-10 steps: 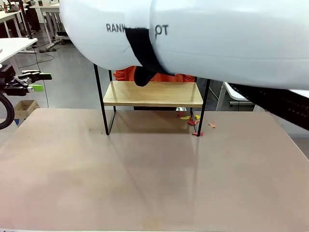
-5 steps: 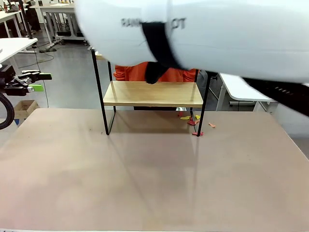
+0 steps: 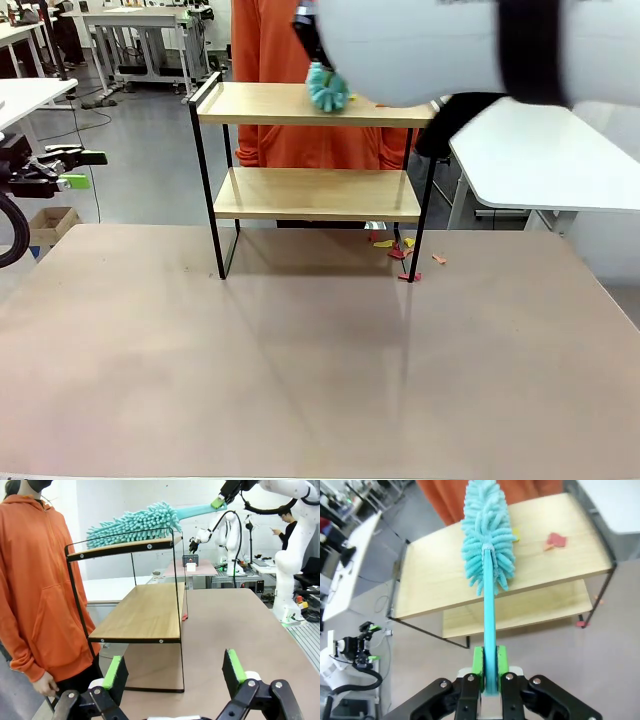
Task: Clean the shelf.
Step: Clean the specific section of the Shelf indicated by the human with the Duster.
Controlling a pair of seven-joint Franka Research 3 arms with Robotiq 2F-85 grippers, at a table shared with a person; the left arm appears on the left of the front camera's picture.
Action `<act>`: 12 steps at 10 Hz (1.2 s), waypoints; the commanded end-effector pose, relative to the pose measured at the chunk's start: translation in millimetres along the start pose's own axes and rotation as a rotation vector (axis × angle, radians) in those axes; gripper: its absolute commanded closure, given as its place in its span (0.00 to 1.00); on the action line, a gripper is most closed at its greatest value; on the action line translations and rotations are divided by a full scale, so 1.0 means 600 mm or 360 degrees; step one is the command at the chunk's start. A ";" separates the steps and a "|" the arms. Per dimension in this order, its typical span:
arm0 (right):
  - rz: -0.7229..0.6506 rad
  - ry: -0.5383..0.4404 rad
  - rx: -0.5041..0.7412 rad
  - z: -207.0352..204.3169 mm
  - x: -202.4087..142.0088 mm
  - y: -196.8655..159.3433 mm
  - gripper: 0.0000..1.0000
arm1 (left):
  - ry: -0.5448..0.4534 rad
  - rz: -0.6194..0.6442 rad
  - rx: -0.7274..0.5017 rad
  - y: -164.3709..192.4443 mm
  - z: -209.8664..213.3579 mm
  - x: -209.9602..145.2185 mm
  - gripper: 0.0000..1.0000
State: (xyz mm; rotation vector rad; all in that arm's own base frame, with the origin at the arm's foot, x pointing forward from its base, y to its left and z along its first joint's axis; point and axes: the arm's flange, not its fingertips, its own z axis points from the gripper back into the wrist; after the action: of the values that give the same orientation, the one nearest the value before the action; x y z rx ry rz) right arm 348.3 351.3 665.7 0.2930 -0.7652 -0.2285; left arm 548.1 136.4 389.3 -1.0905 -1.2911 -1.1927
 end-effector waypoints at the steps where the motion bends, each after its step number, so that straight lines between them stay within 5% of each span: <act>1: 0.0043 0.0006 -0.0045 0.036 -0.006 -0.081 0.86 | -0.0012 -0.0025 -0.0005 -0.004 -0.001 0.003 0.00; 6: 0.0014 -0.0022 -0.0206 0.074 0.048 -0.227 0.86 | -0.0012 -0.0025 -0.0005 -0.004 -0.001 0.003 0.00; 8: 0.0080 -0.0175 -0.0096 0.110 0.048 -0.232 0.86 | -0.0012 -0.0025 -0.0005 -0.004 -0.001 0.003 0.00; 9: -0.0009 -0.0028 -0.0160 0.079 0.056 -0.220 0.86 | -0.0012 -0.0025 -0.0005 -0.004 -0.001 0.003 0.00; 12: -0.0009 -0.0028 -0.0160 0.079 0.056 -0.220 0.86 | -0.0012 -0.0025 -0.0005 -0.004 -0.001 0.003 0.00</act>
State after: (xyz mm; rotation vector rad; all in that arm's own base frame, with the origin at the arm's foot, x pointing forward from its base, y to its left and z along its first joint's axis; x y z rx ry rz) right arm 324.6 211.0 673.6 0.1981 -0.7794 -0.2527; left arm 548.1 136.3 389.3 -1.0906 -1.2910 -1.1929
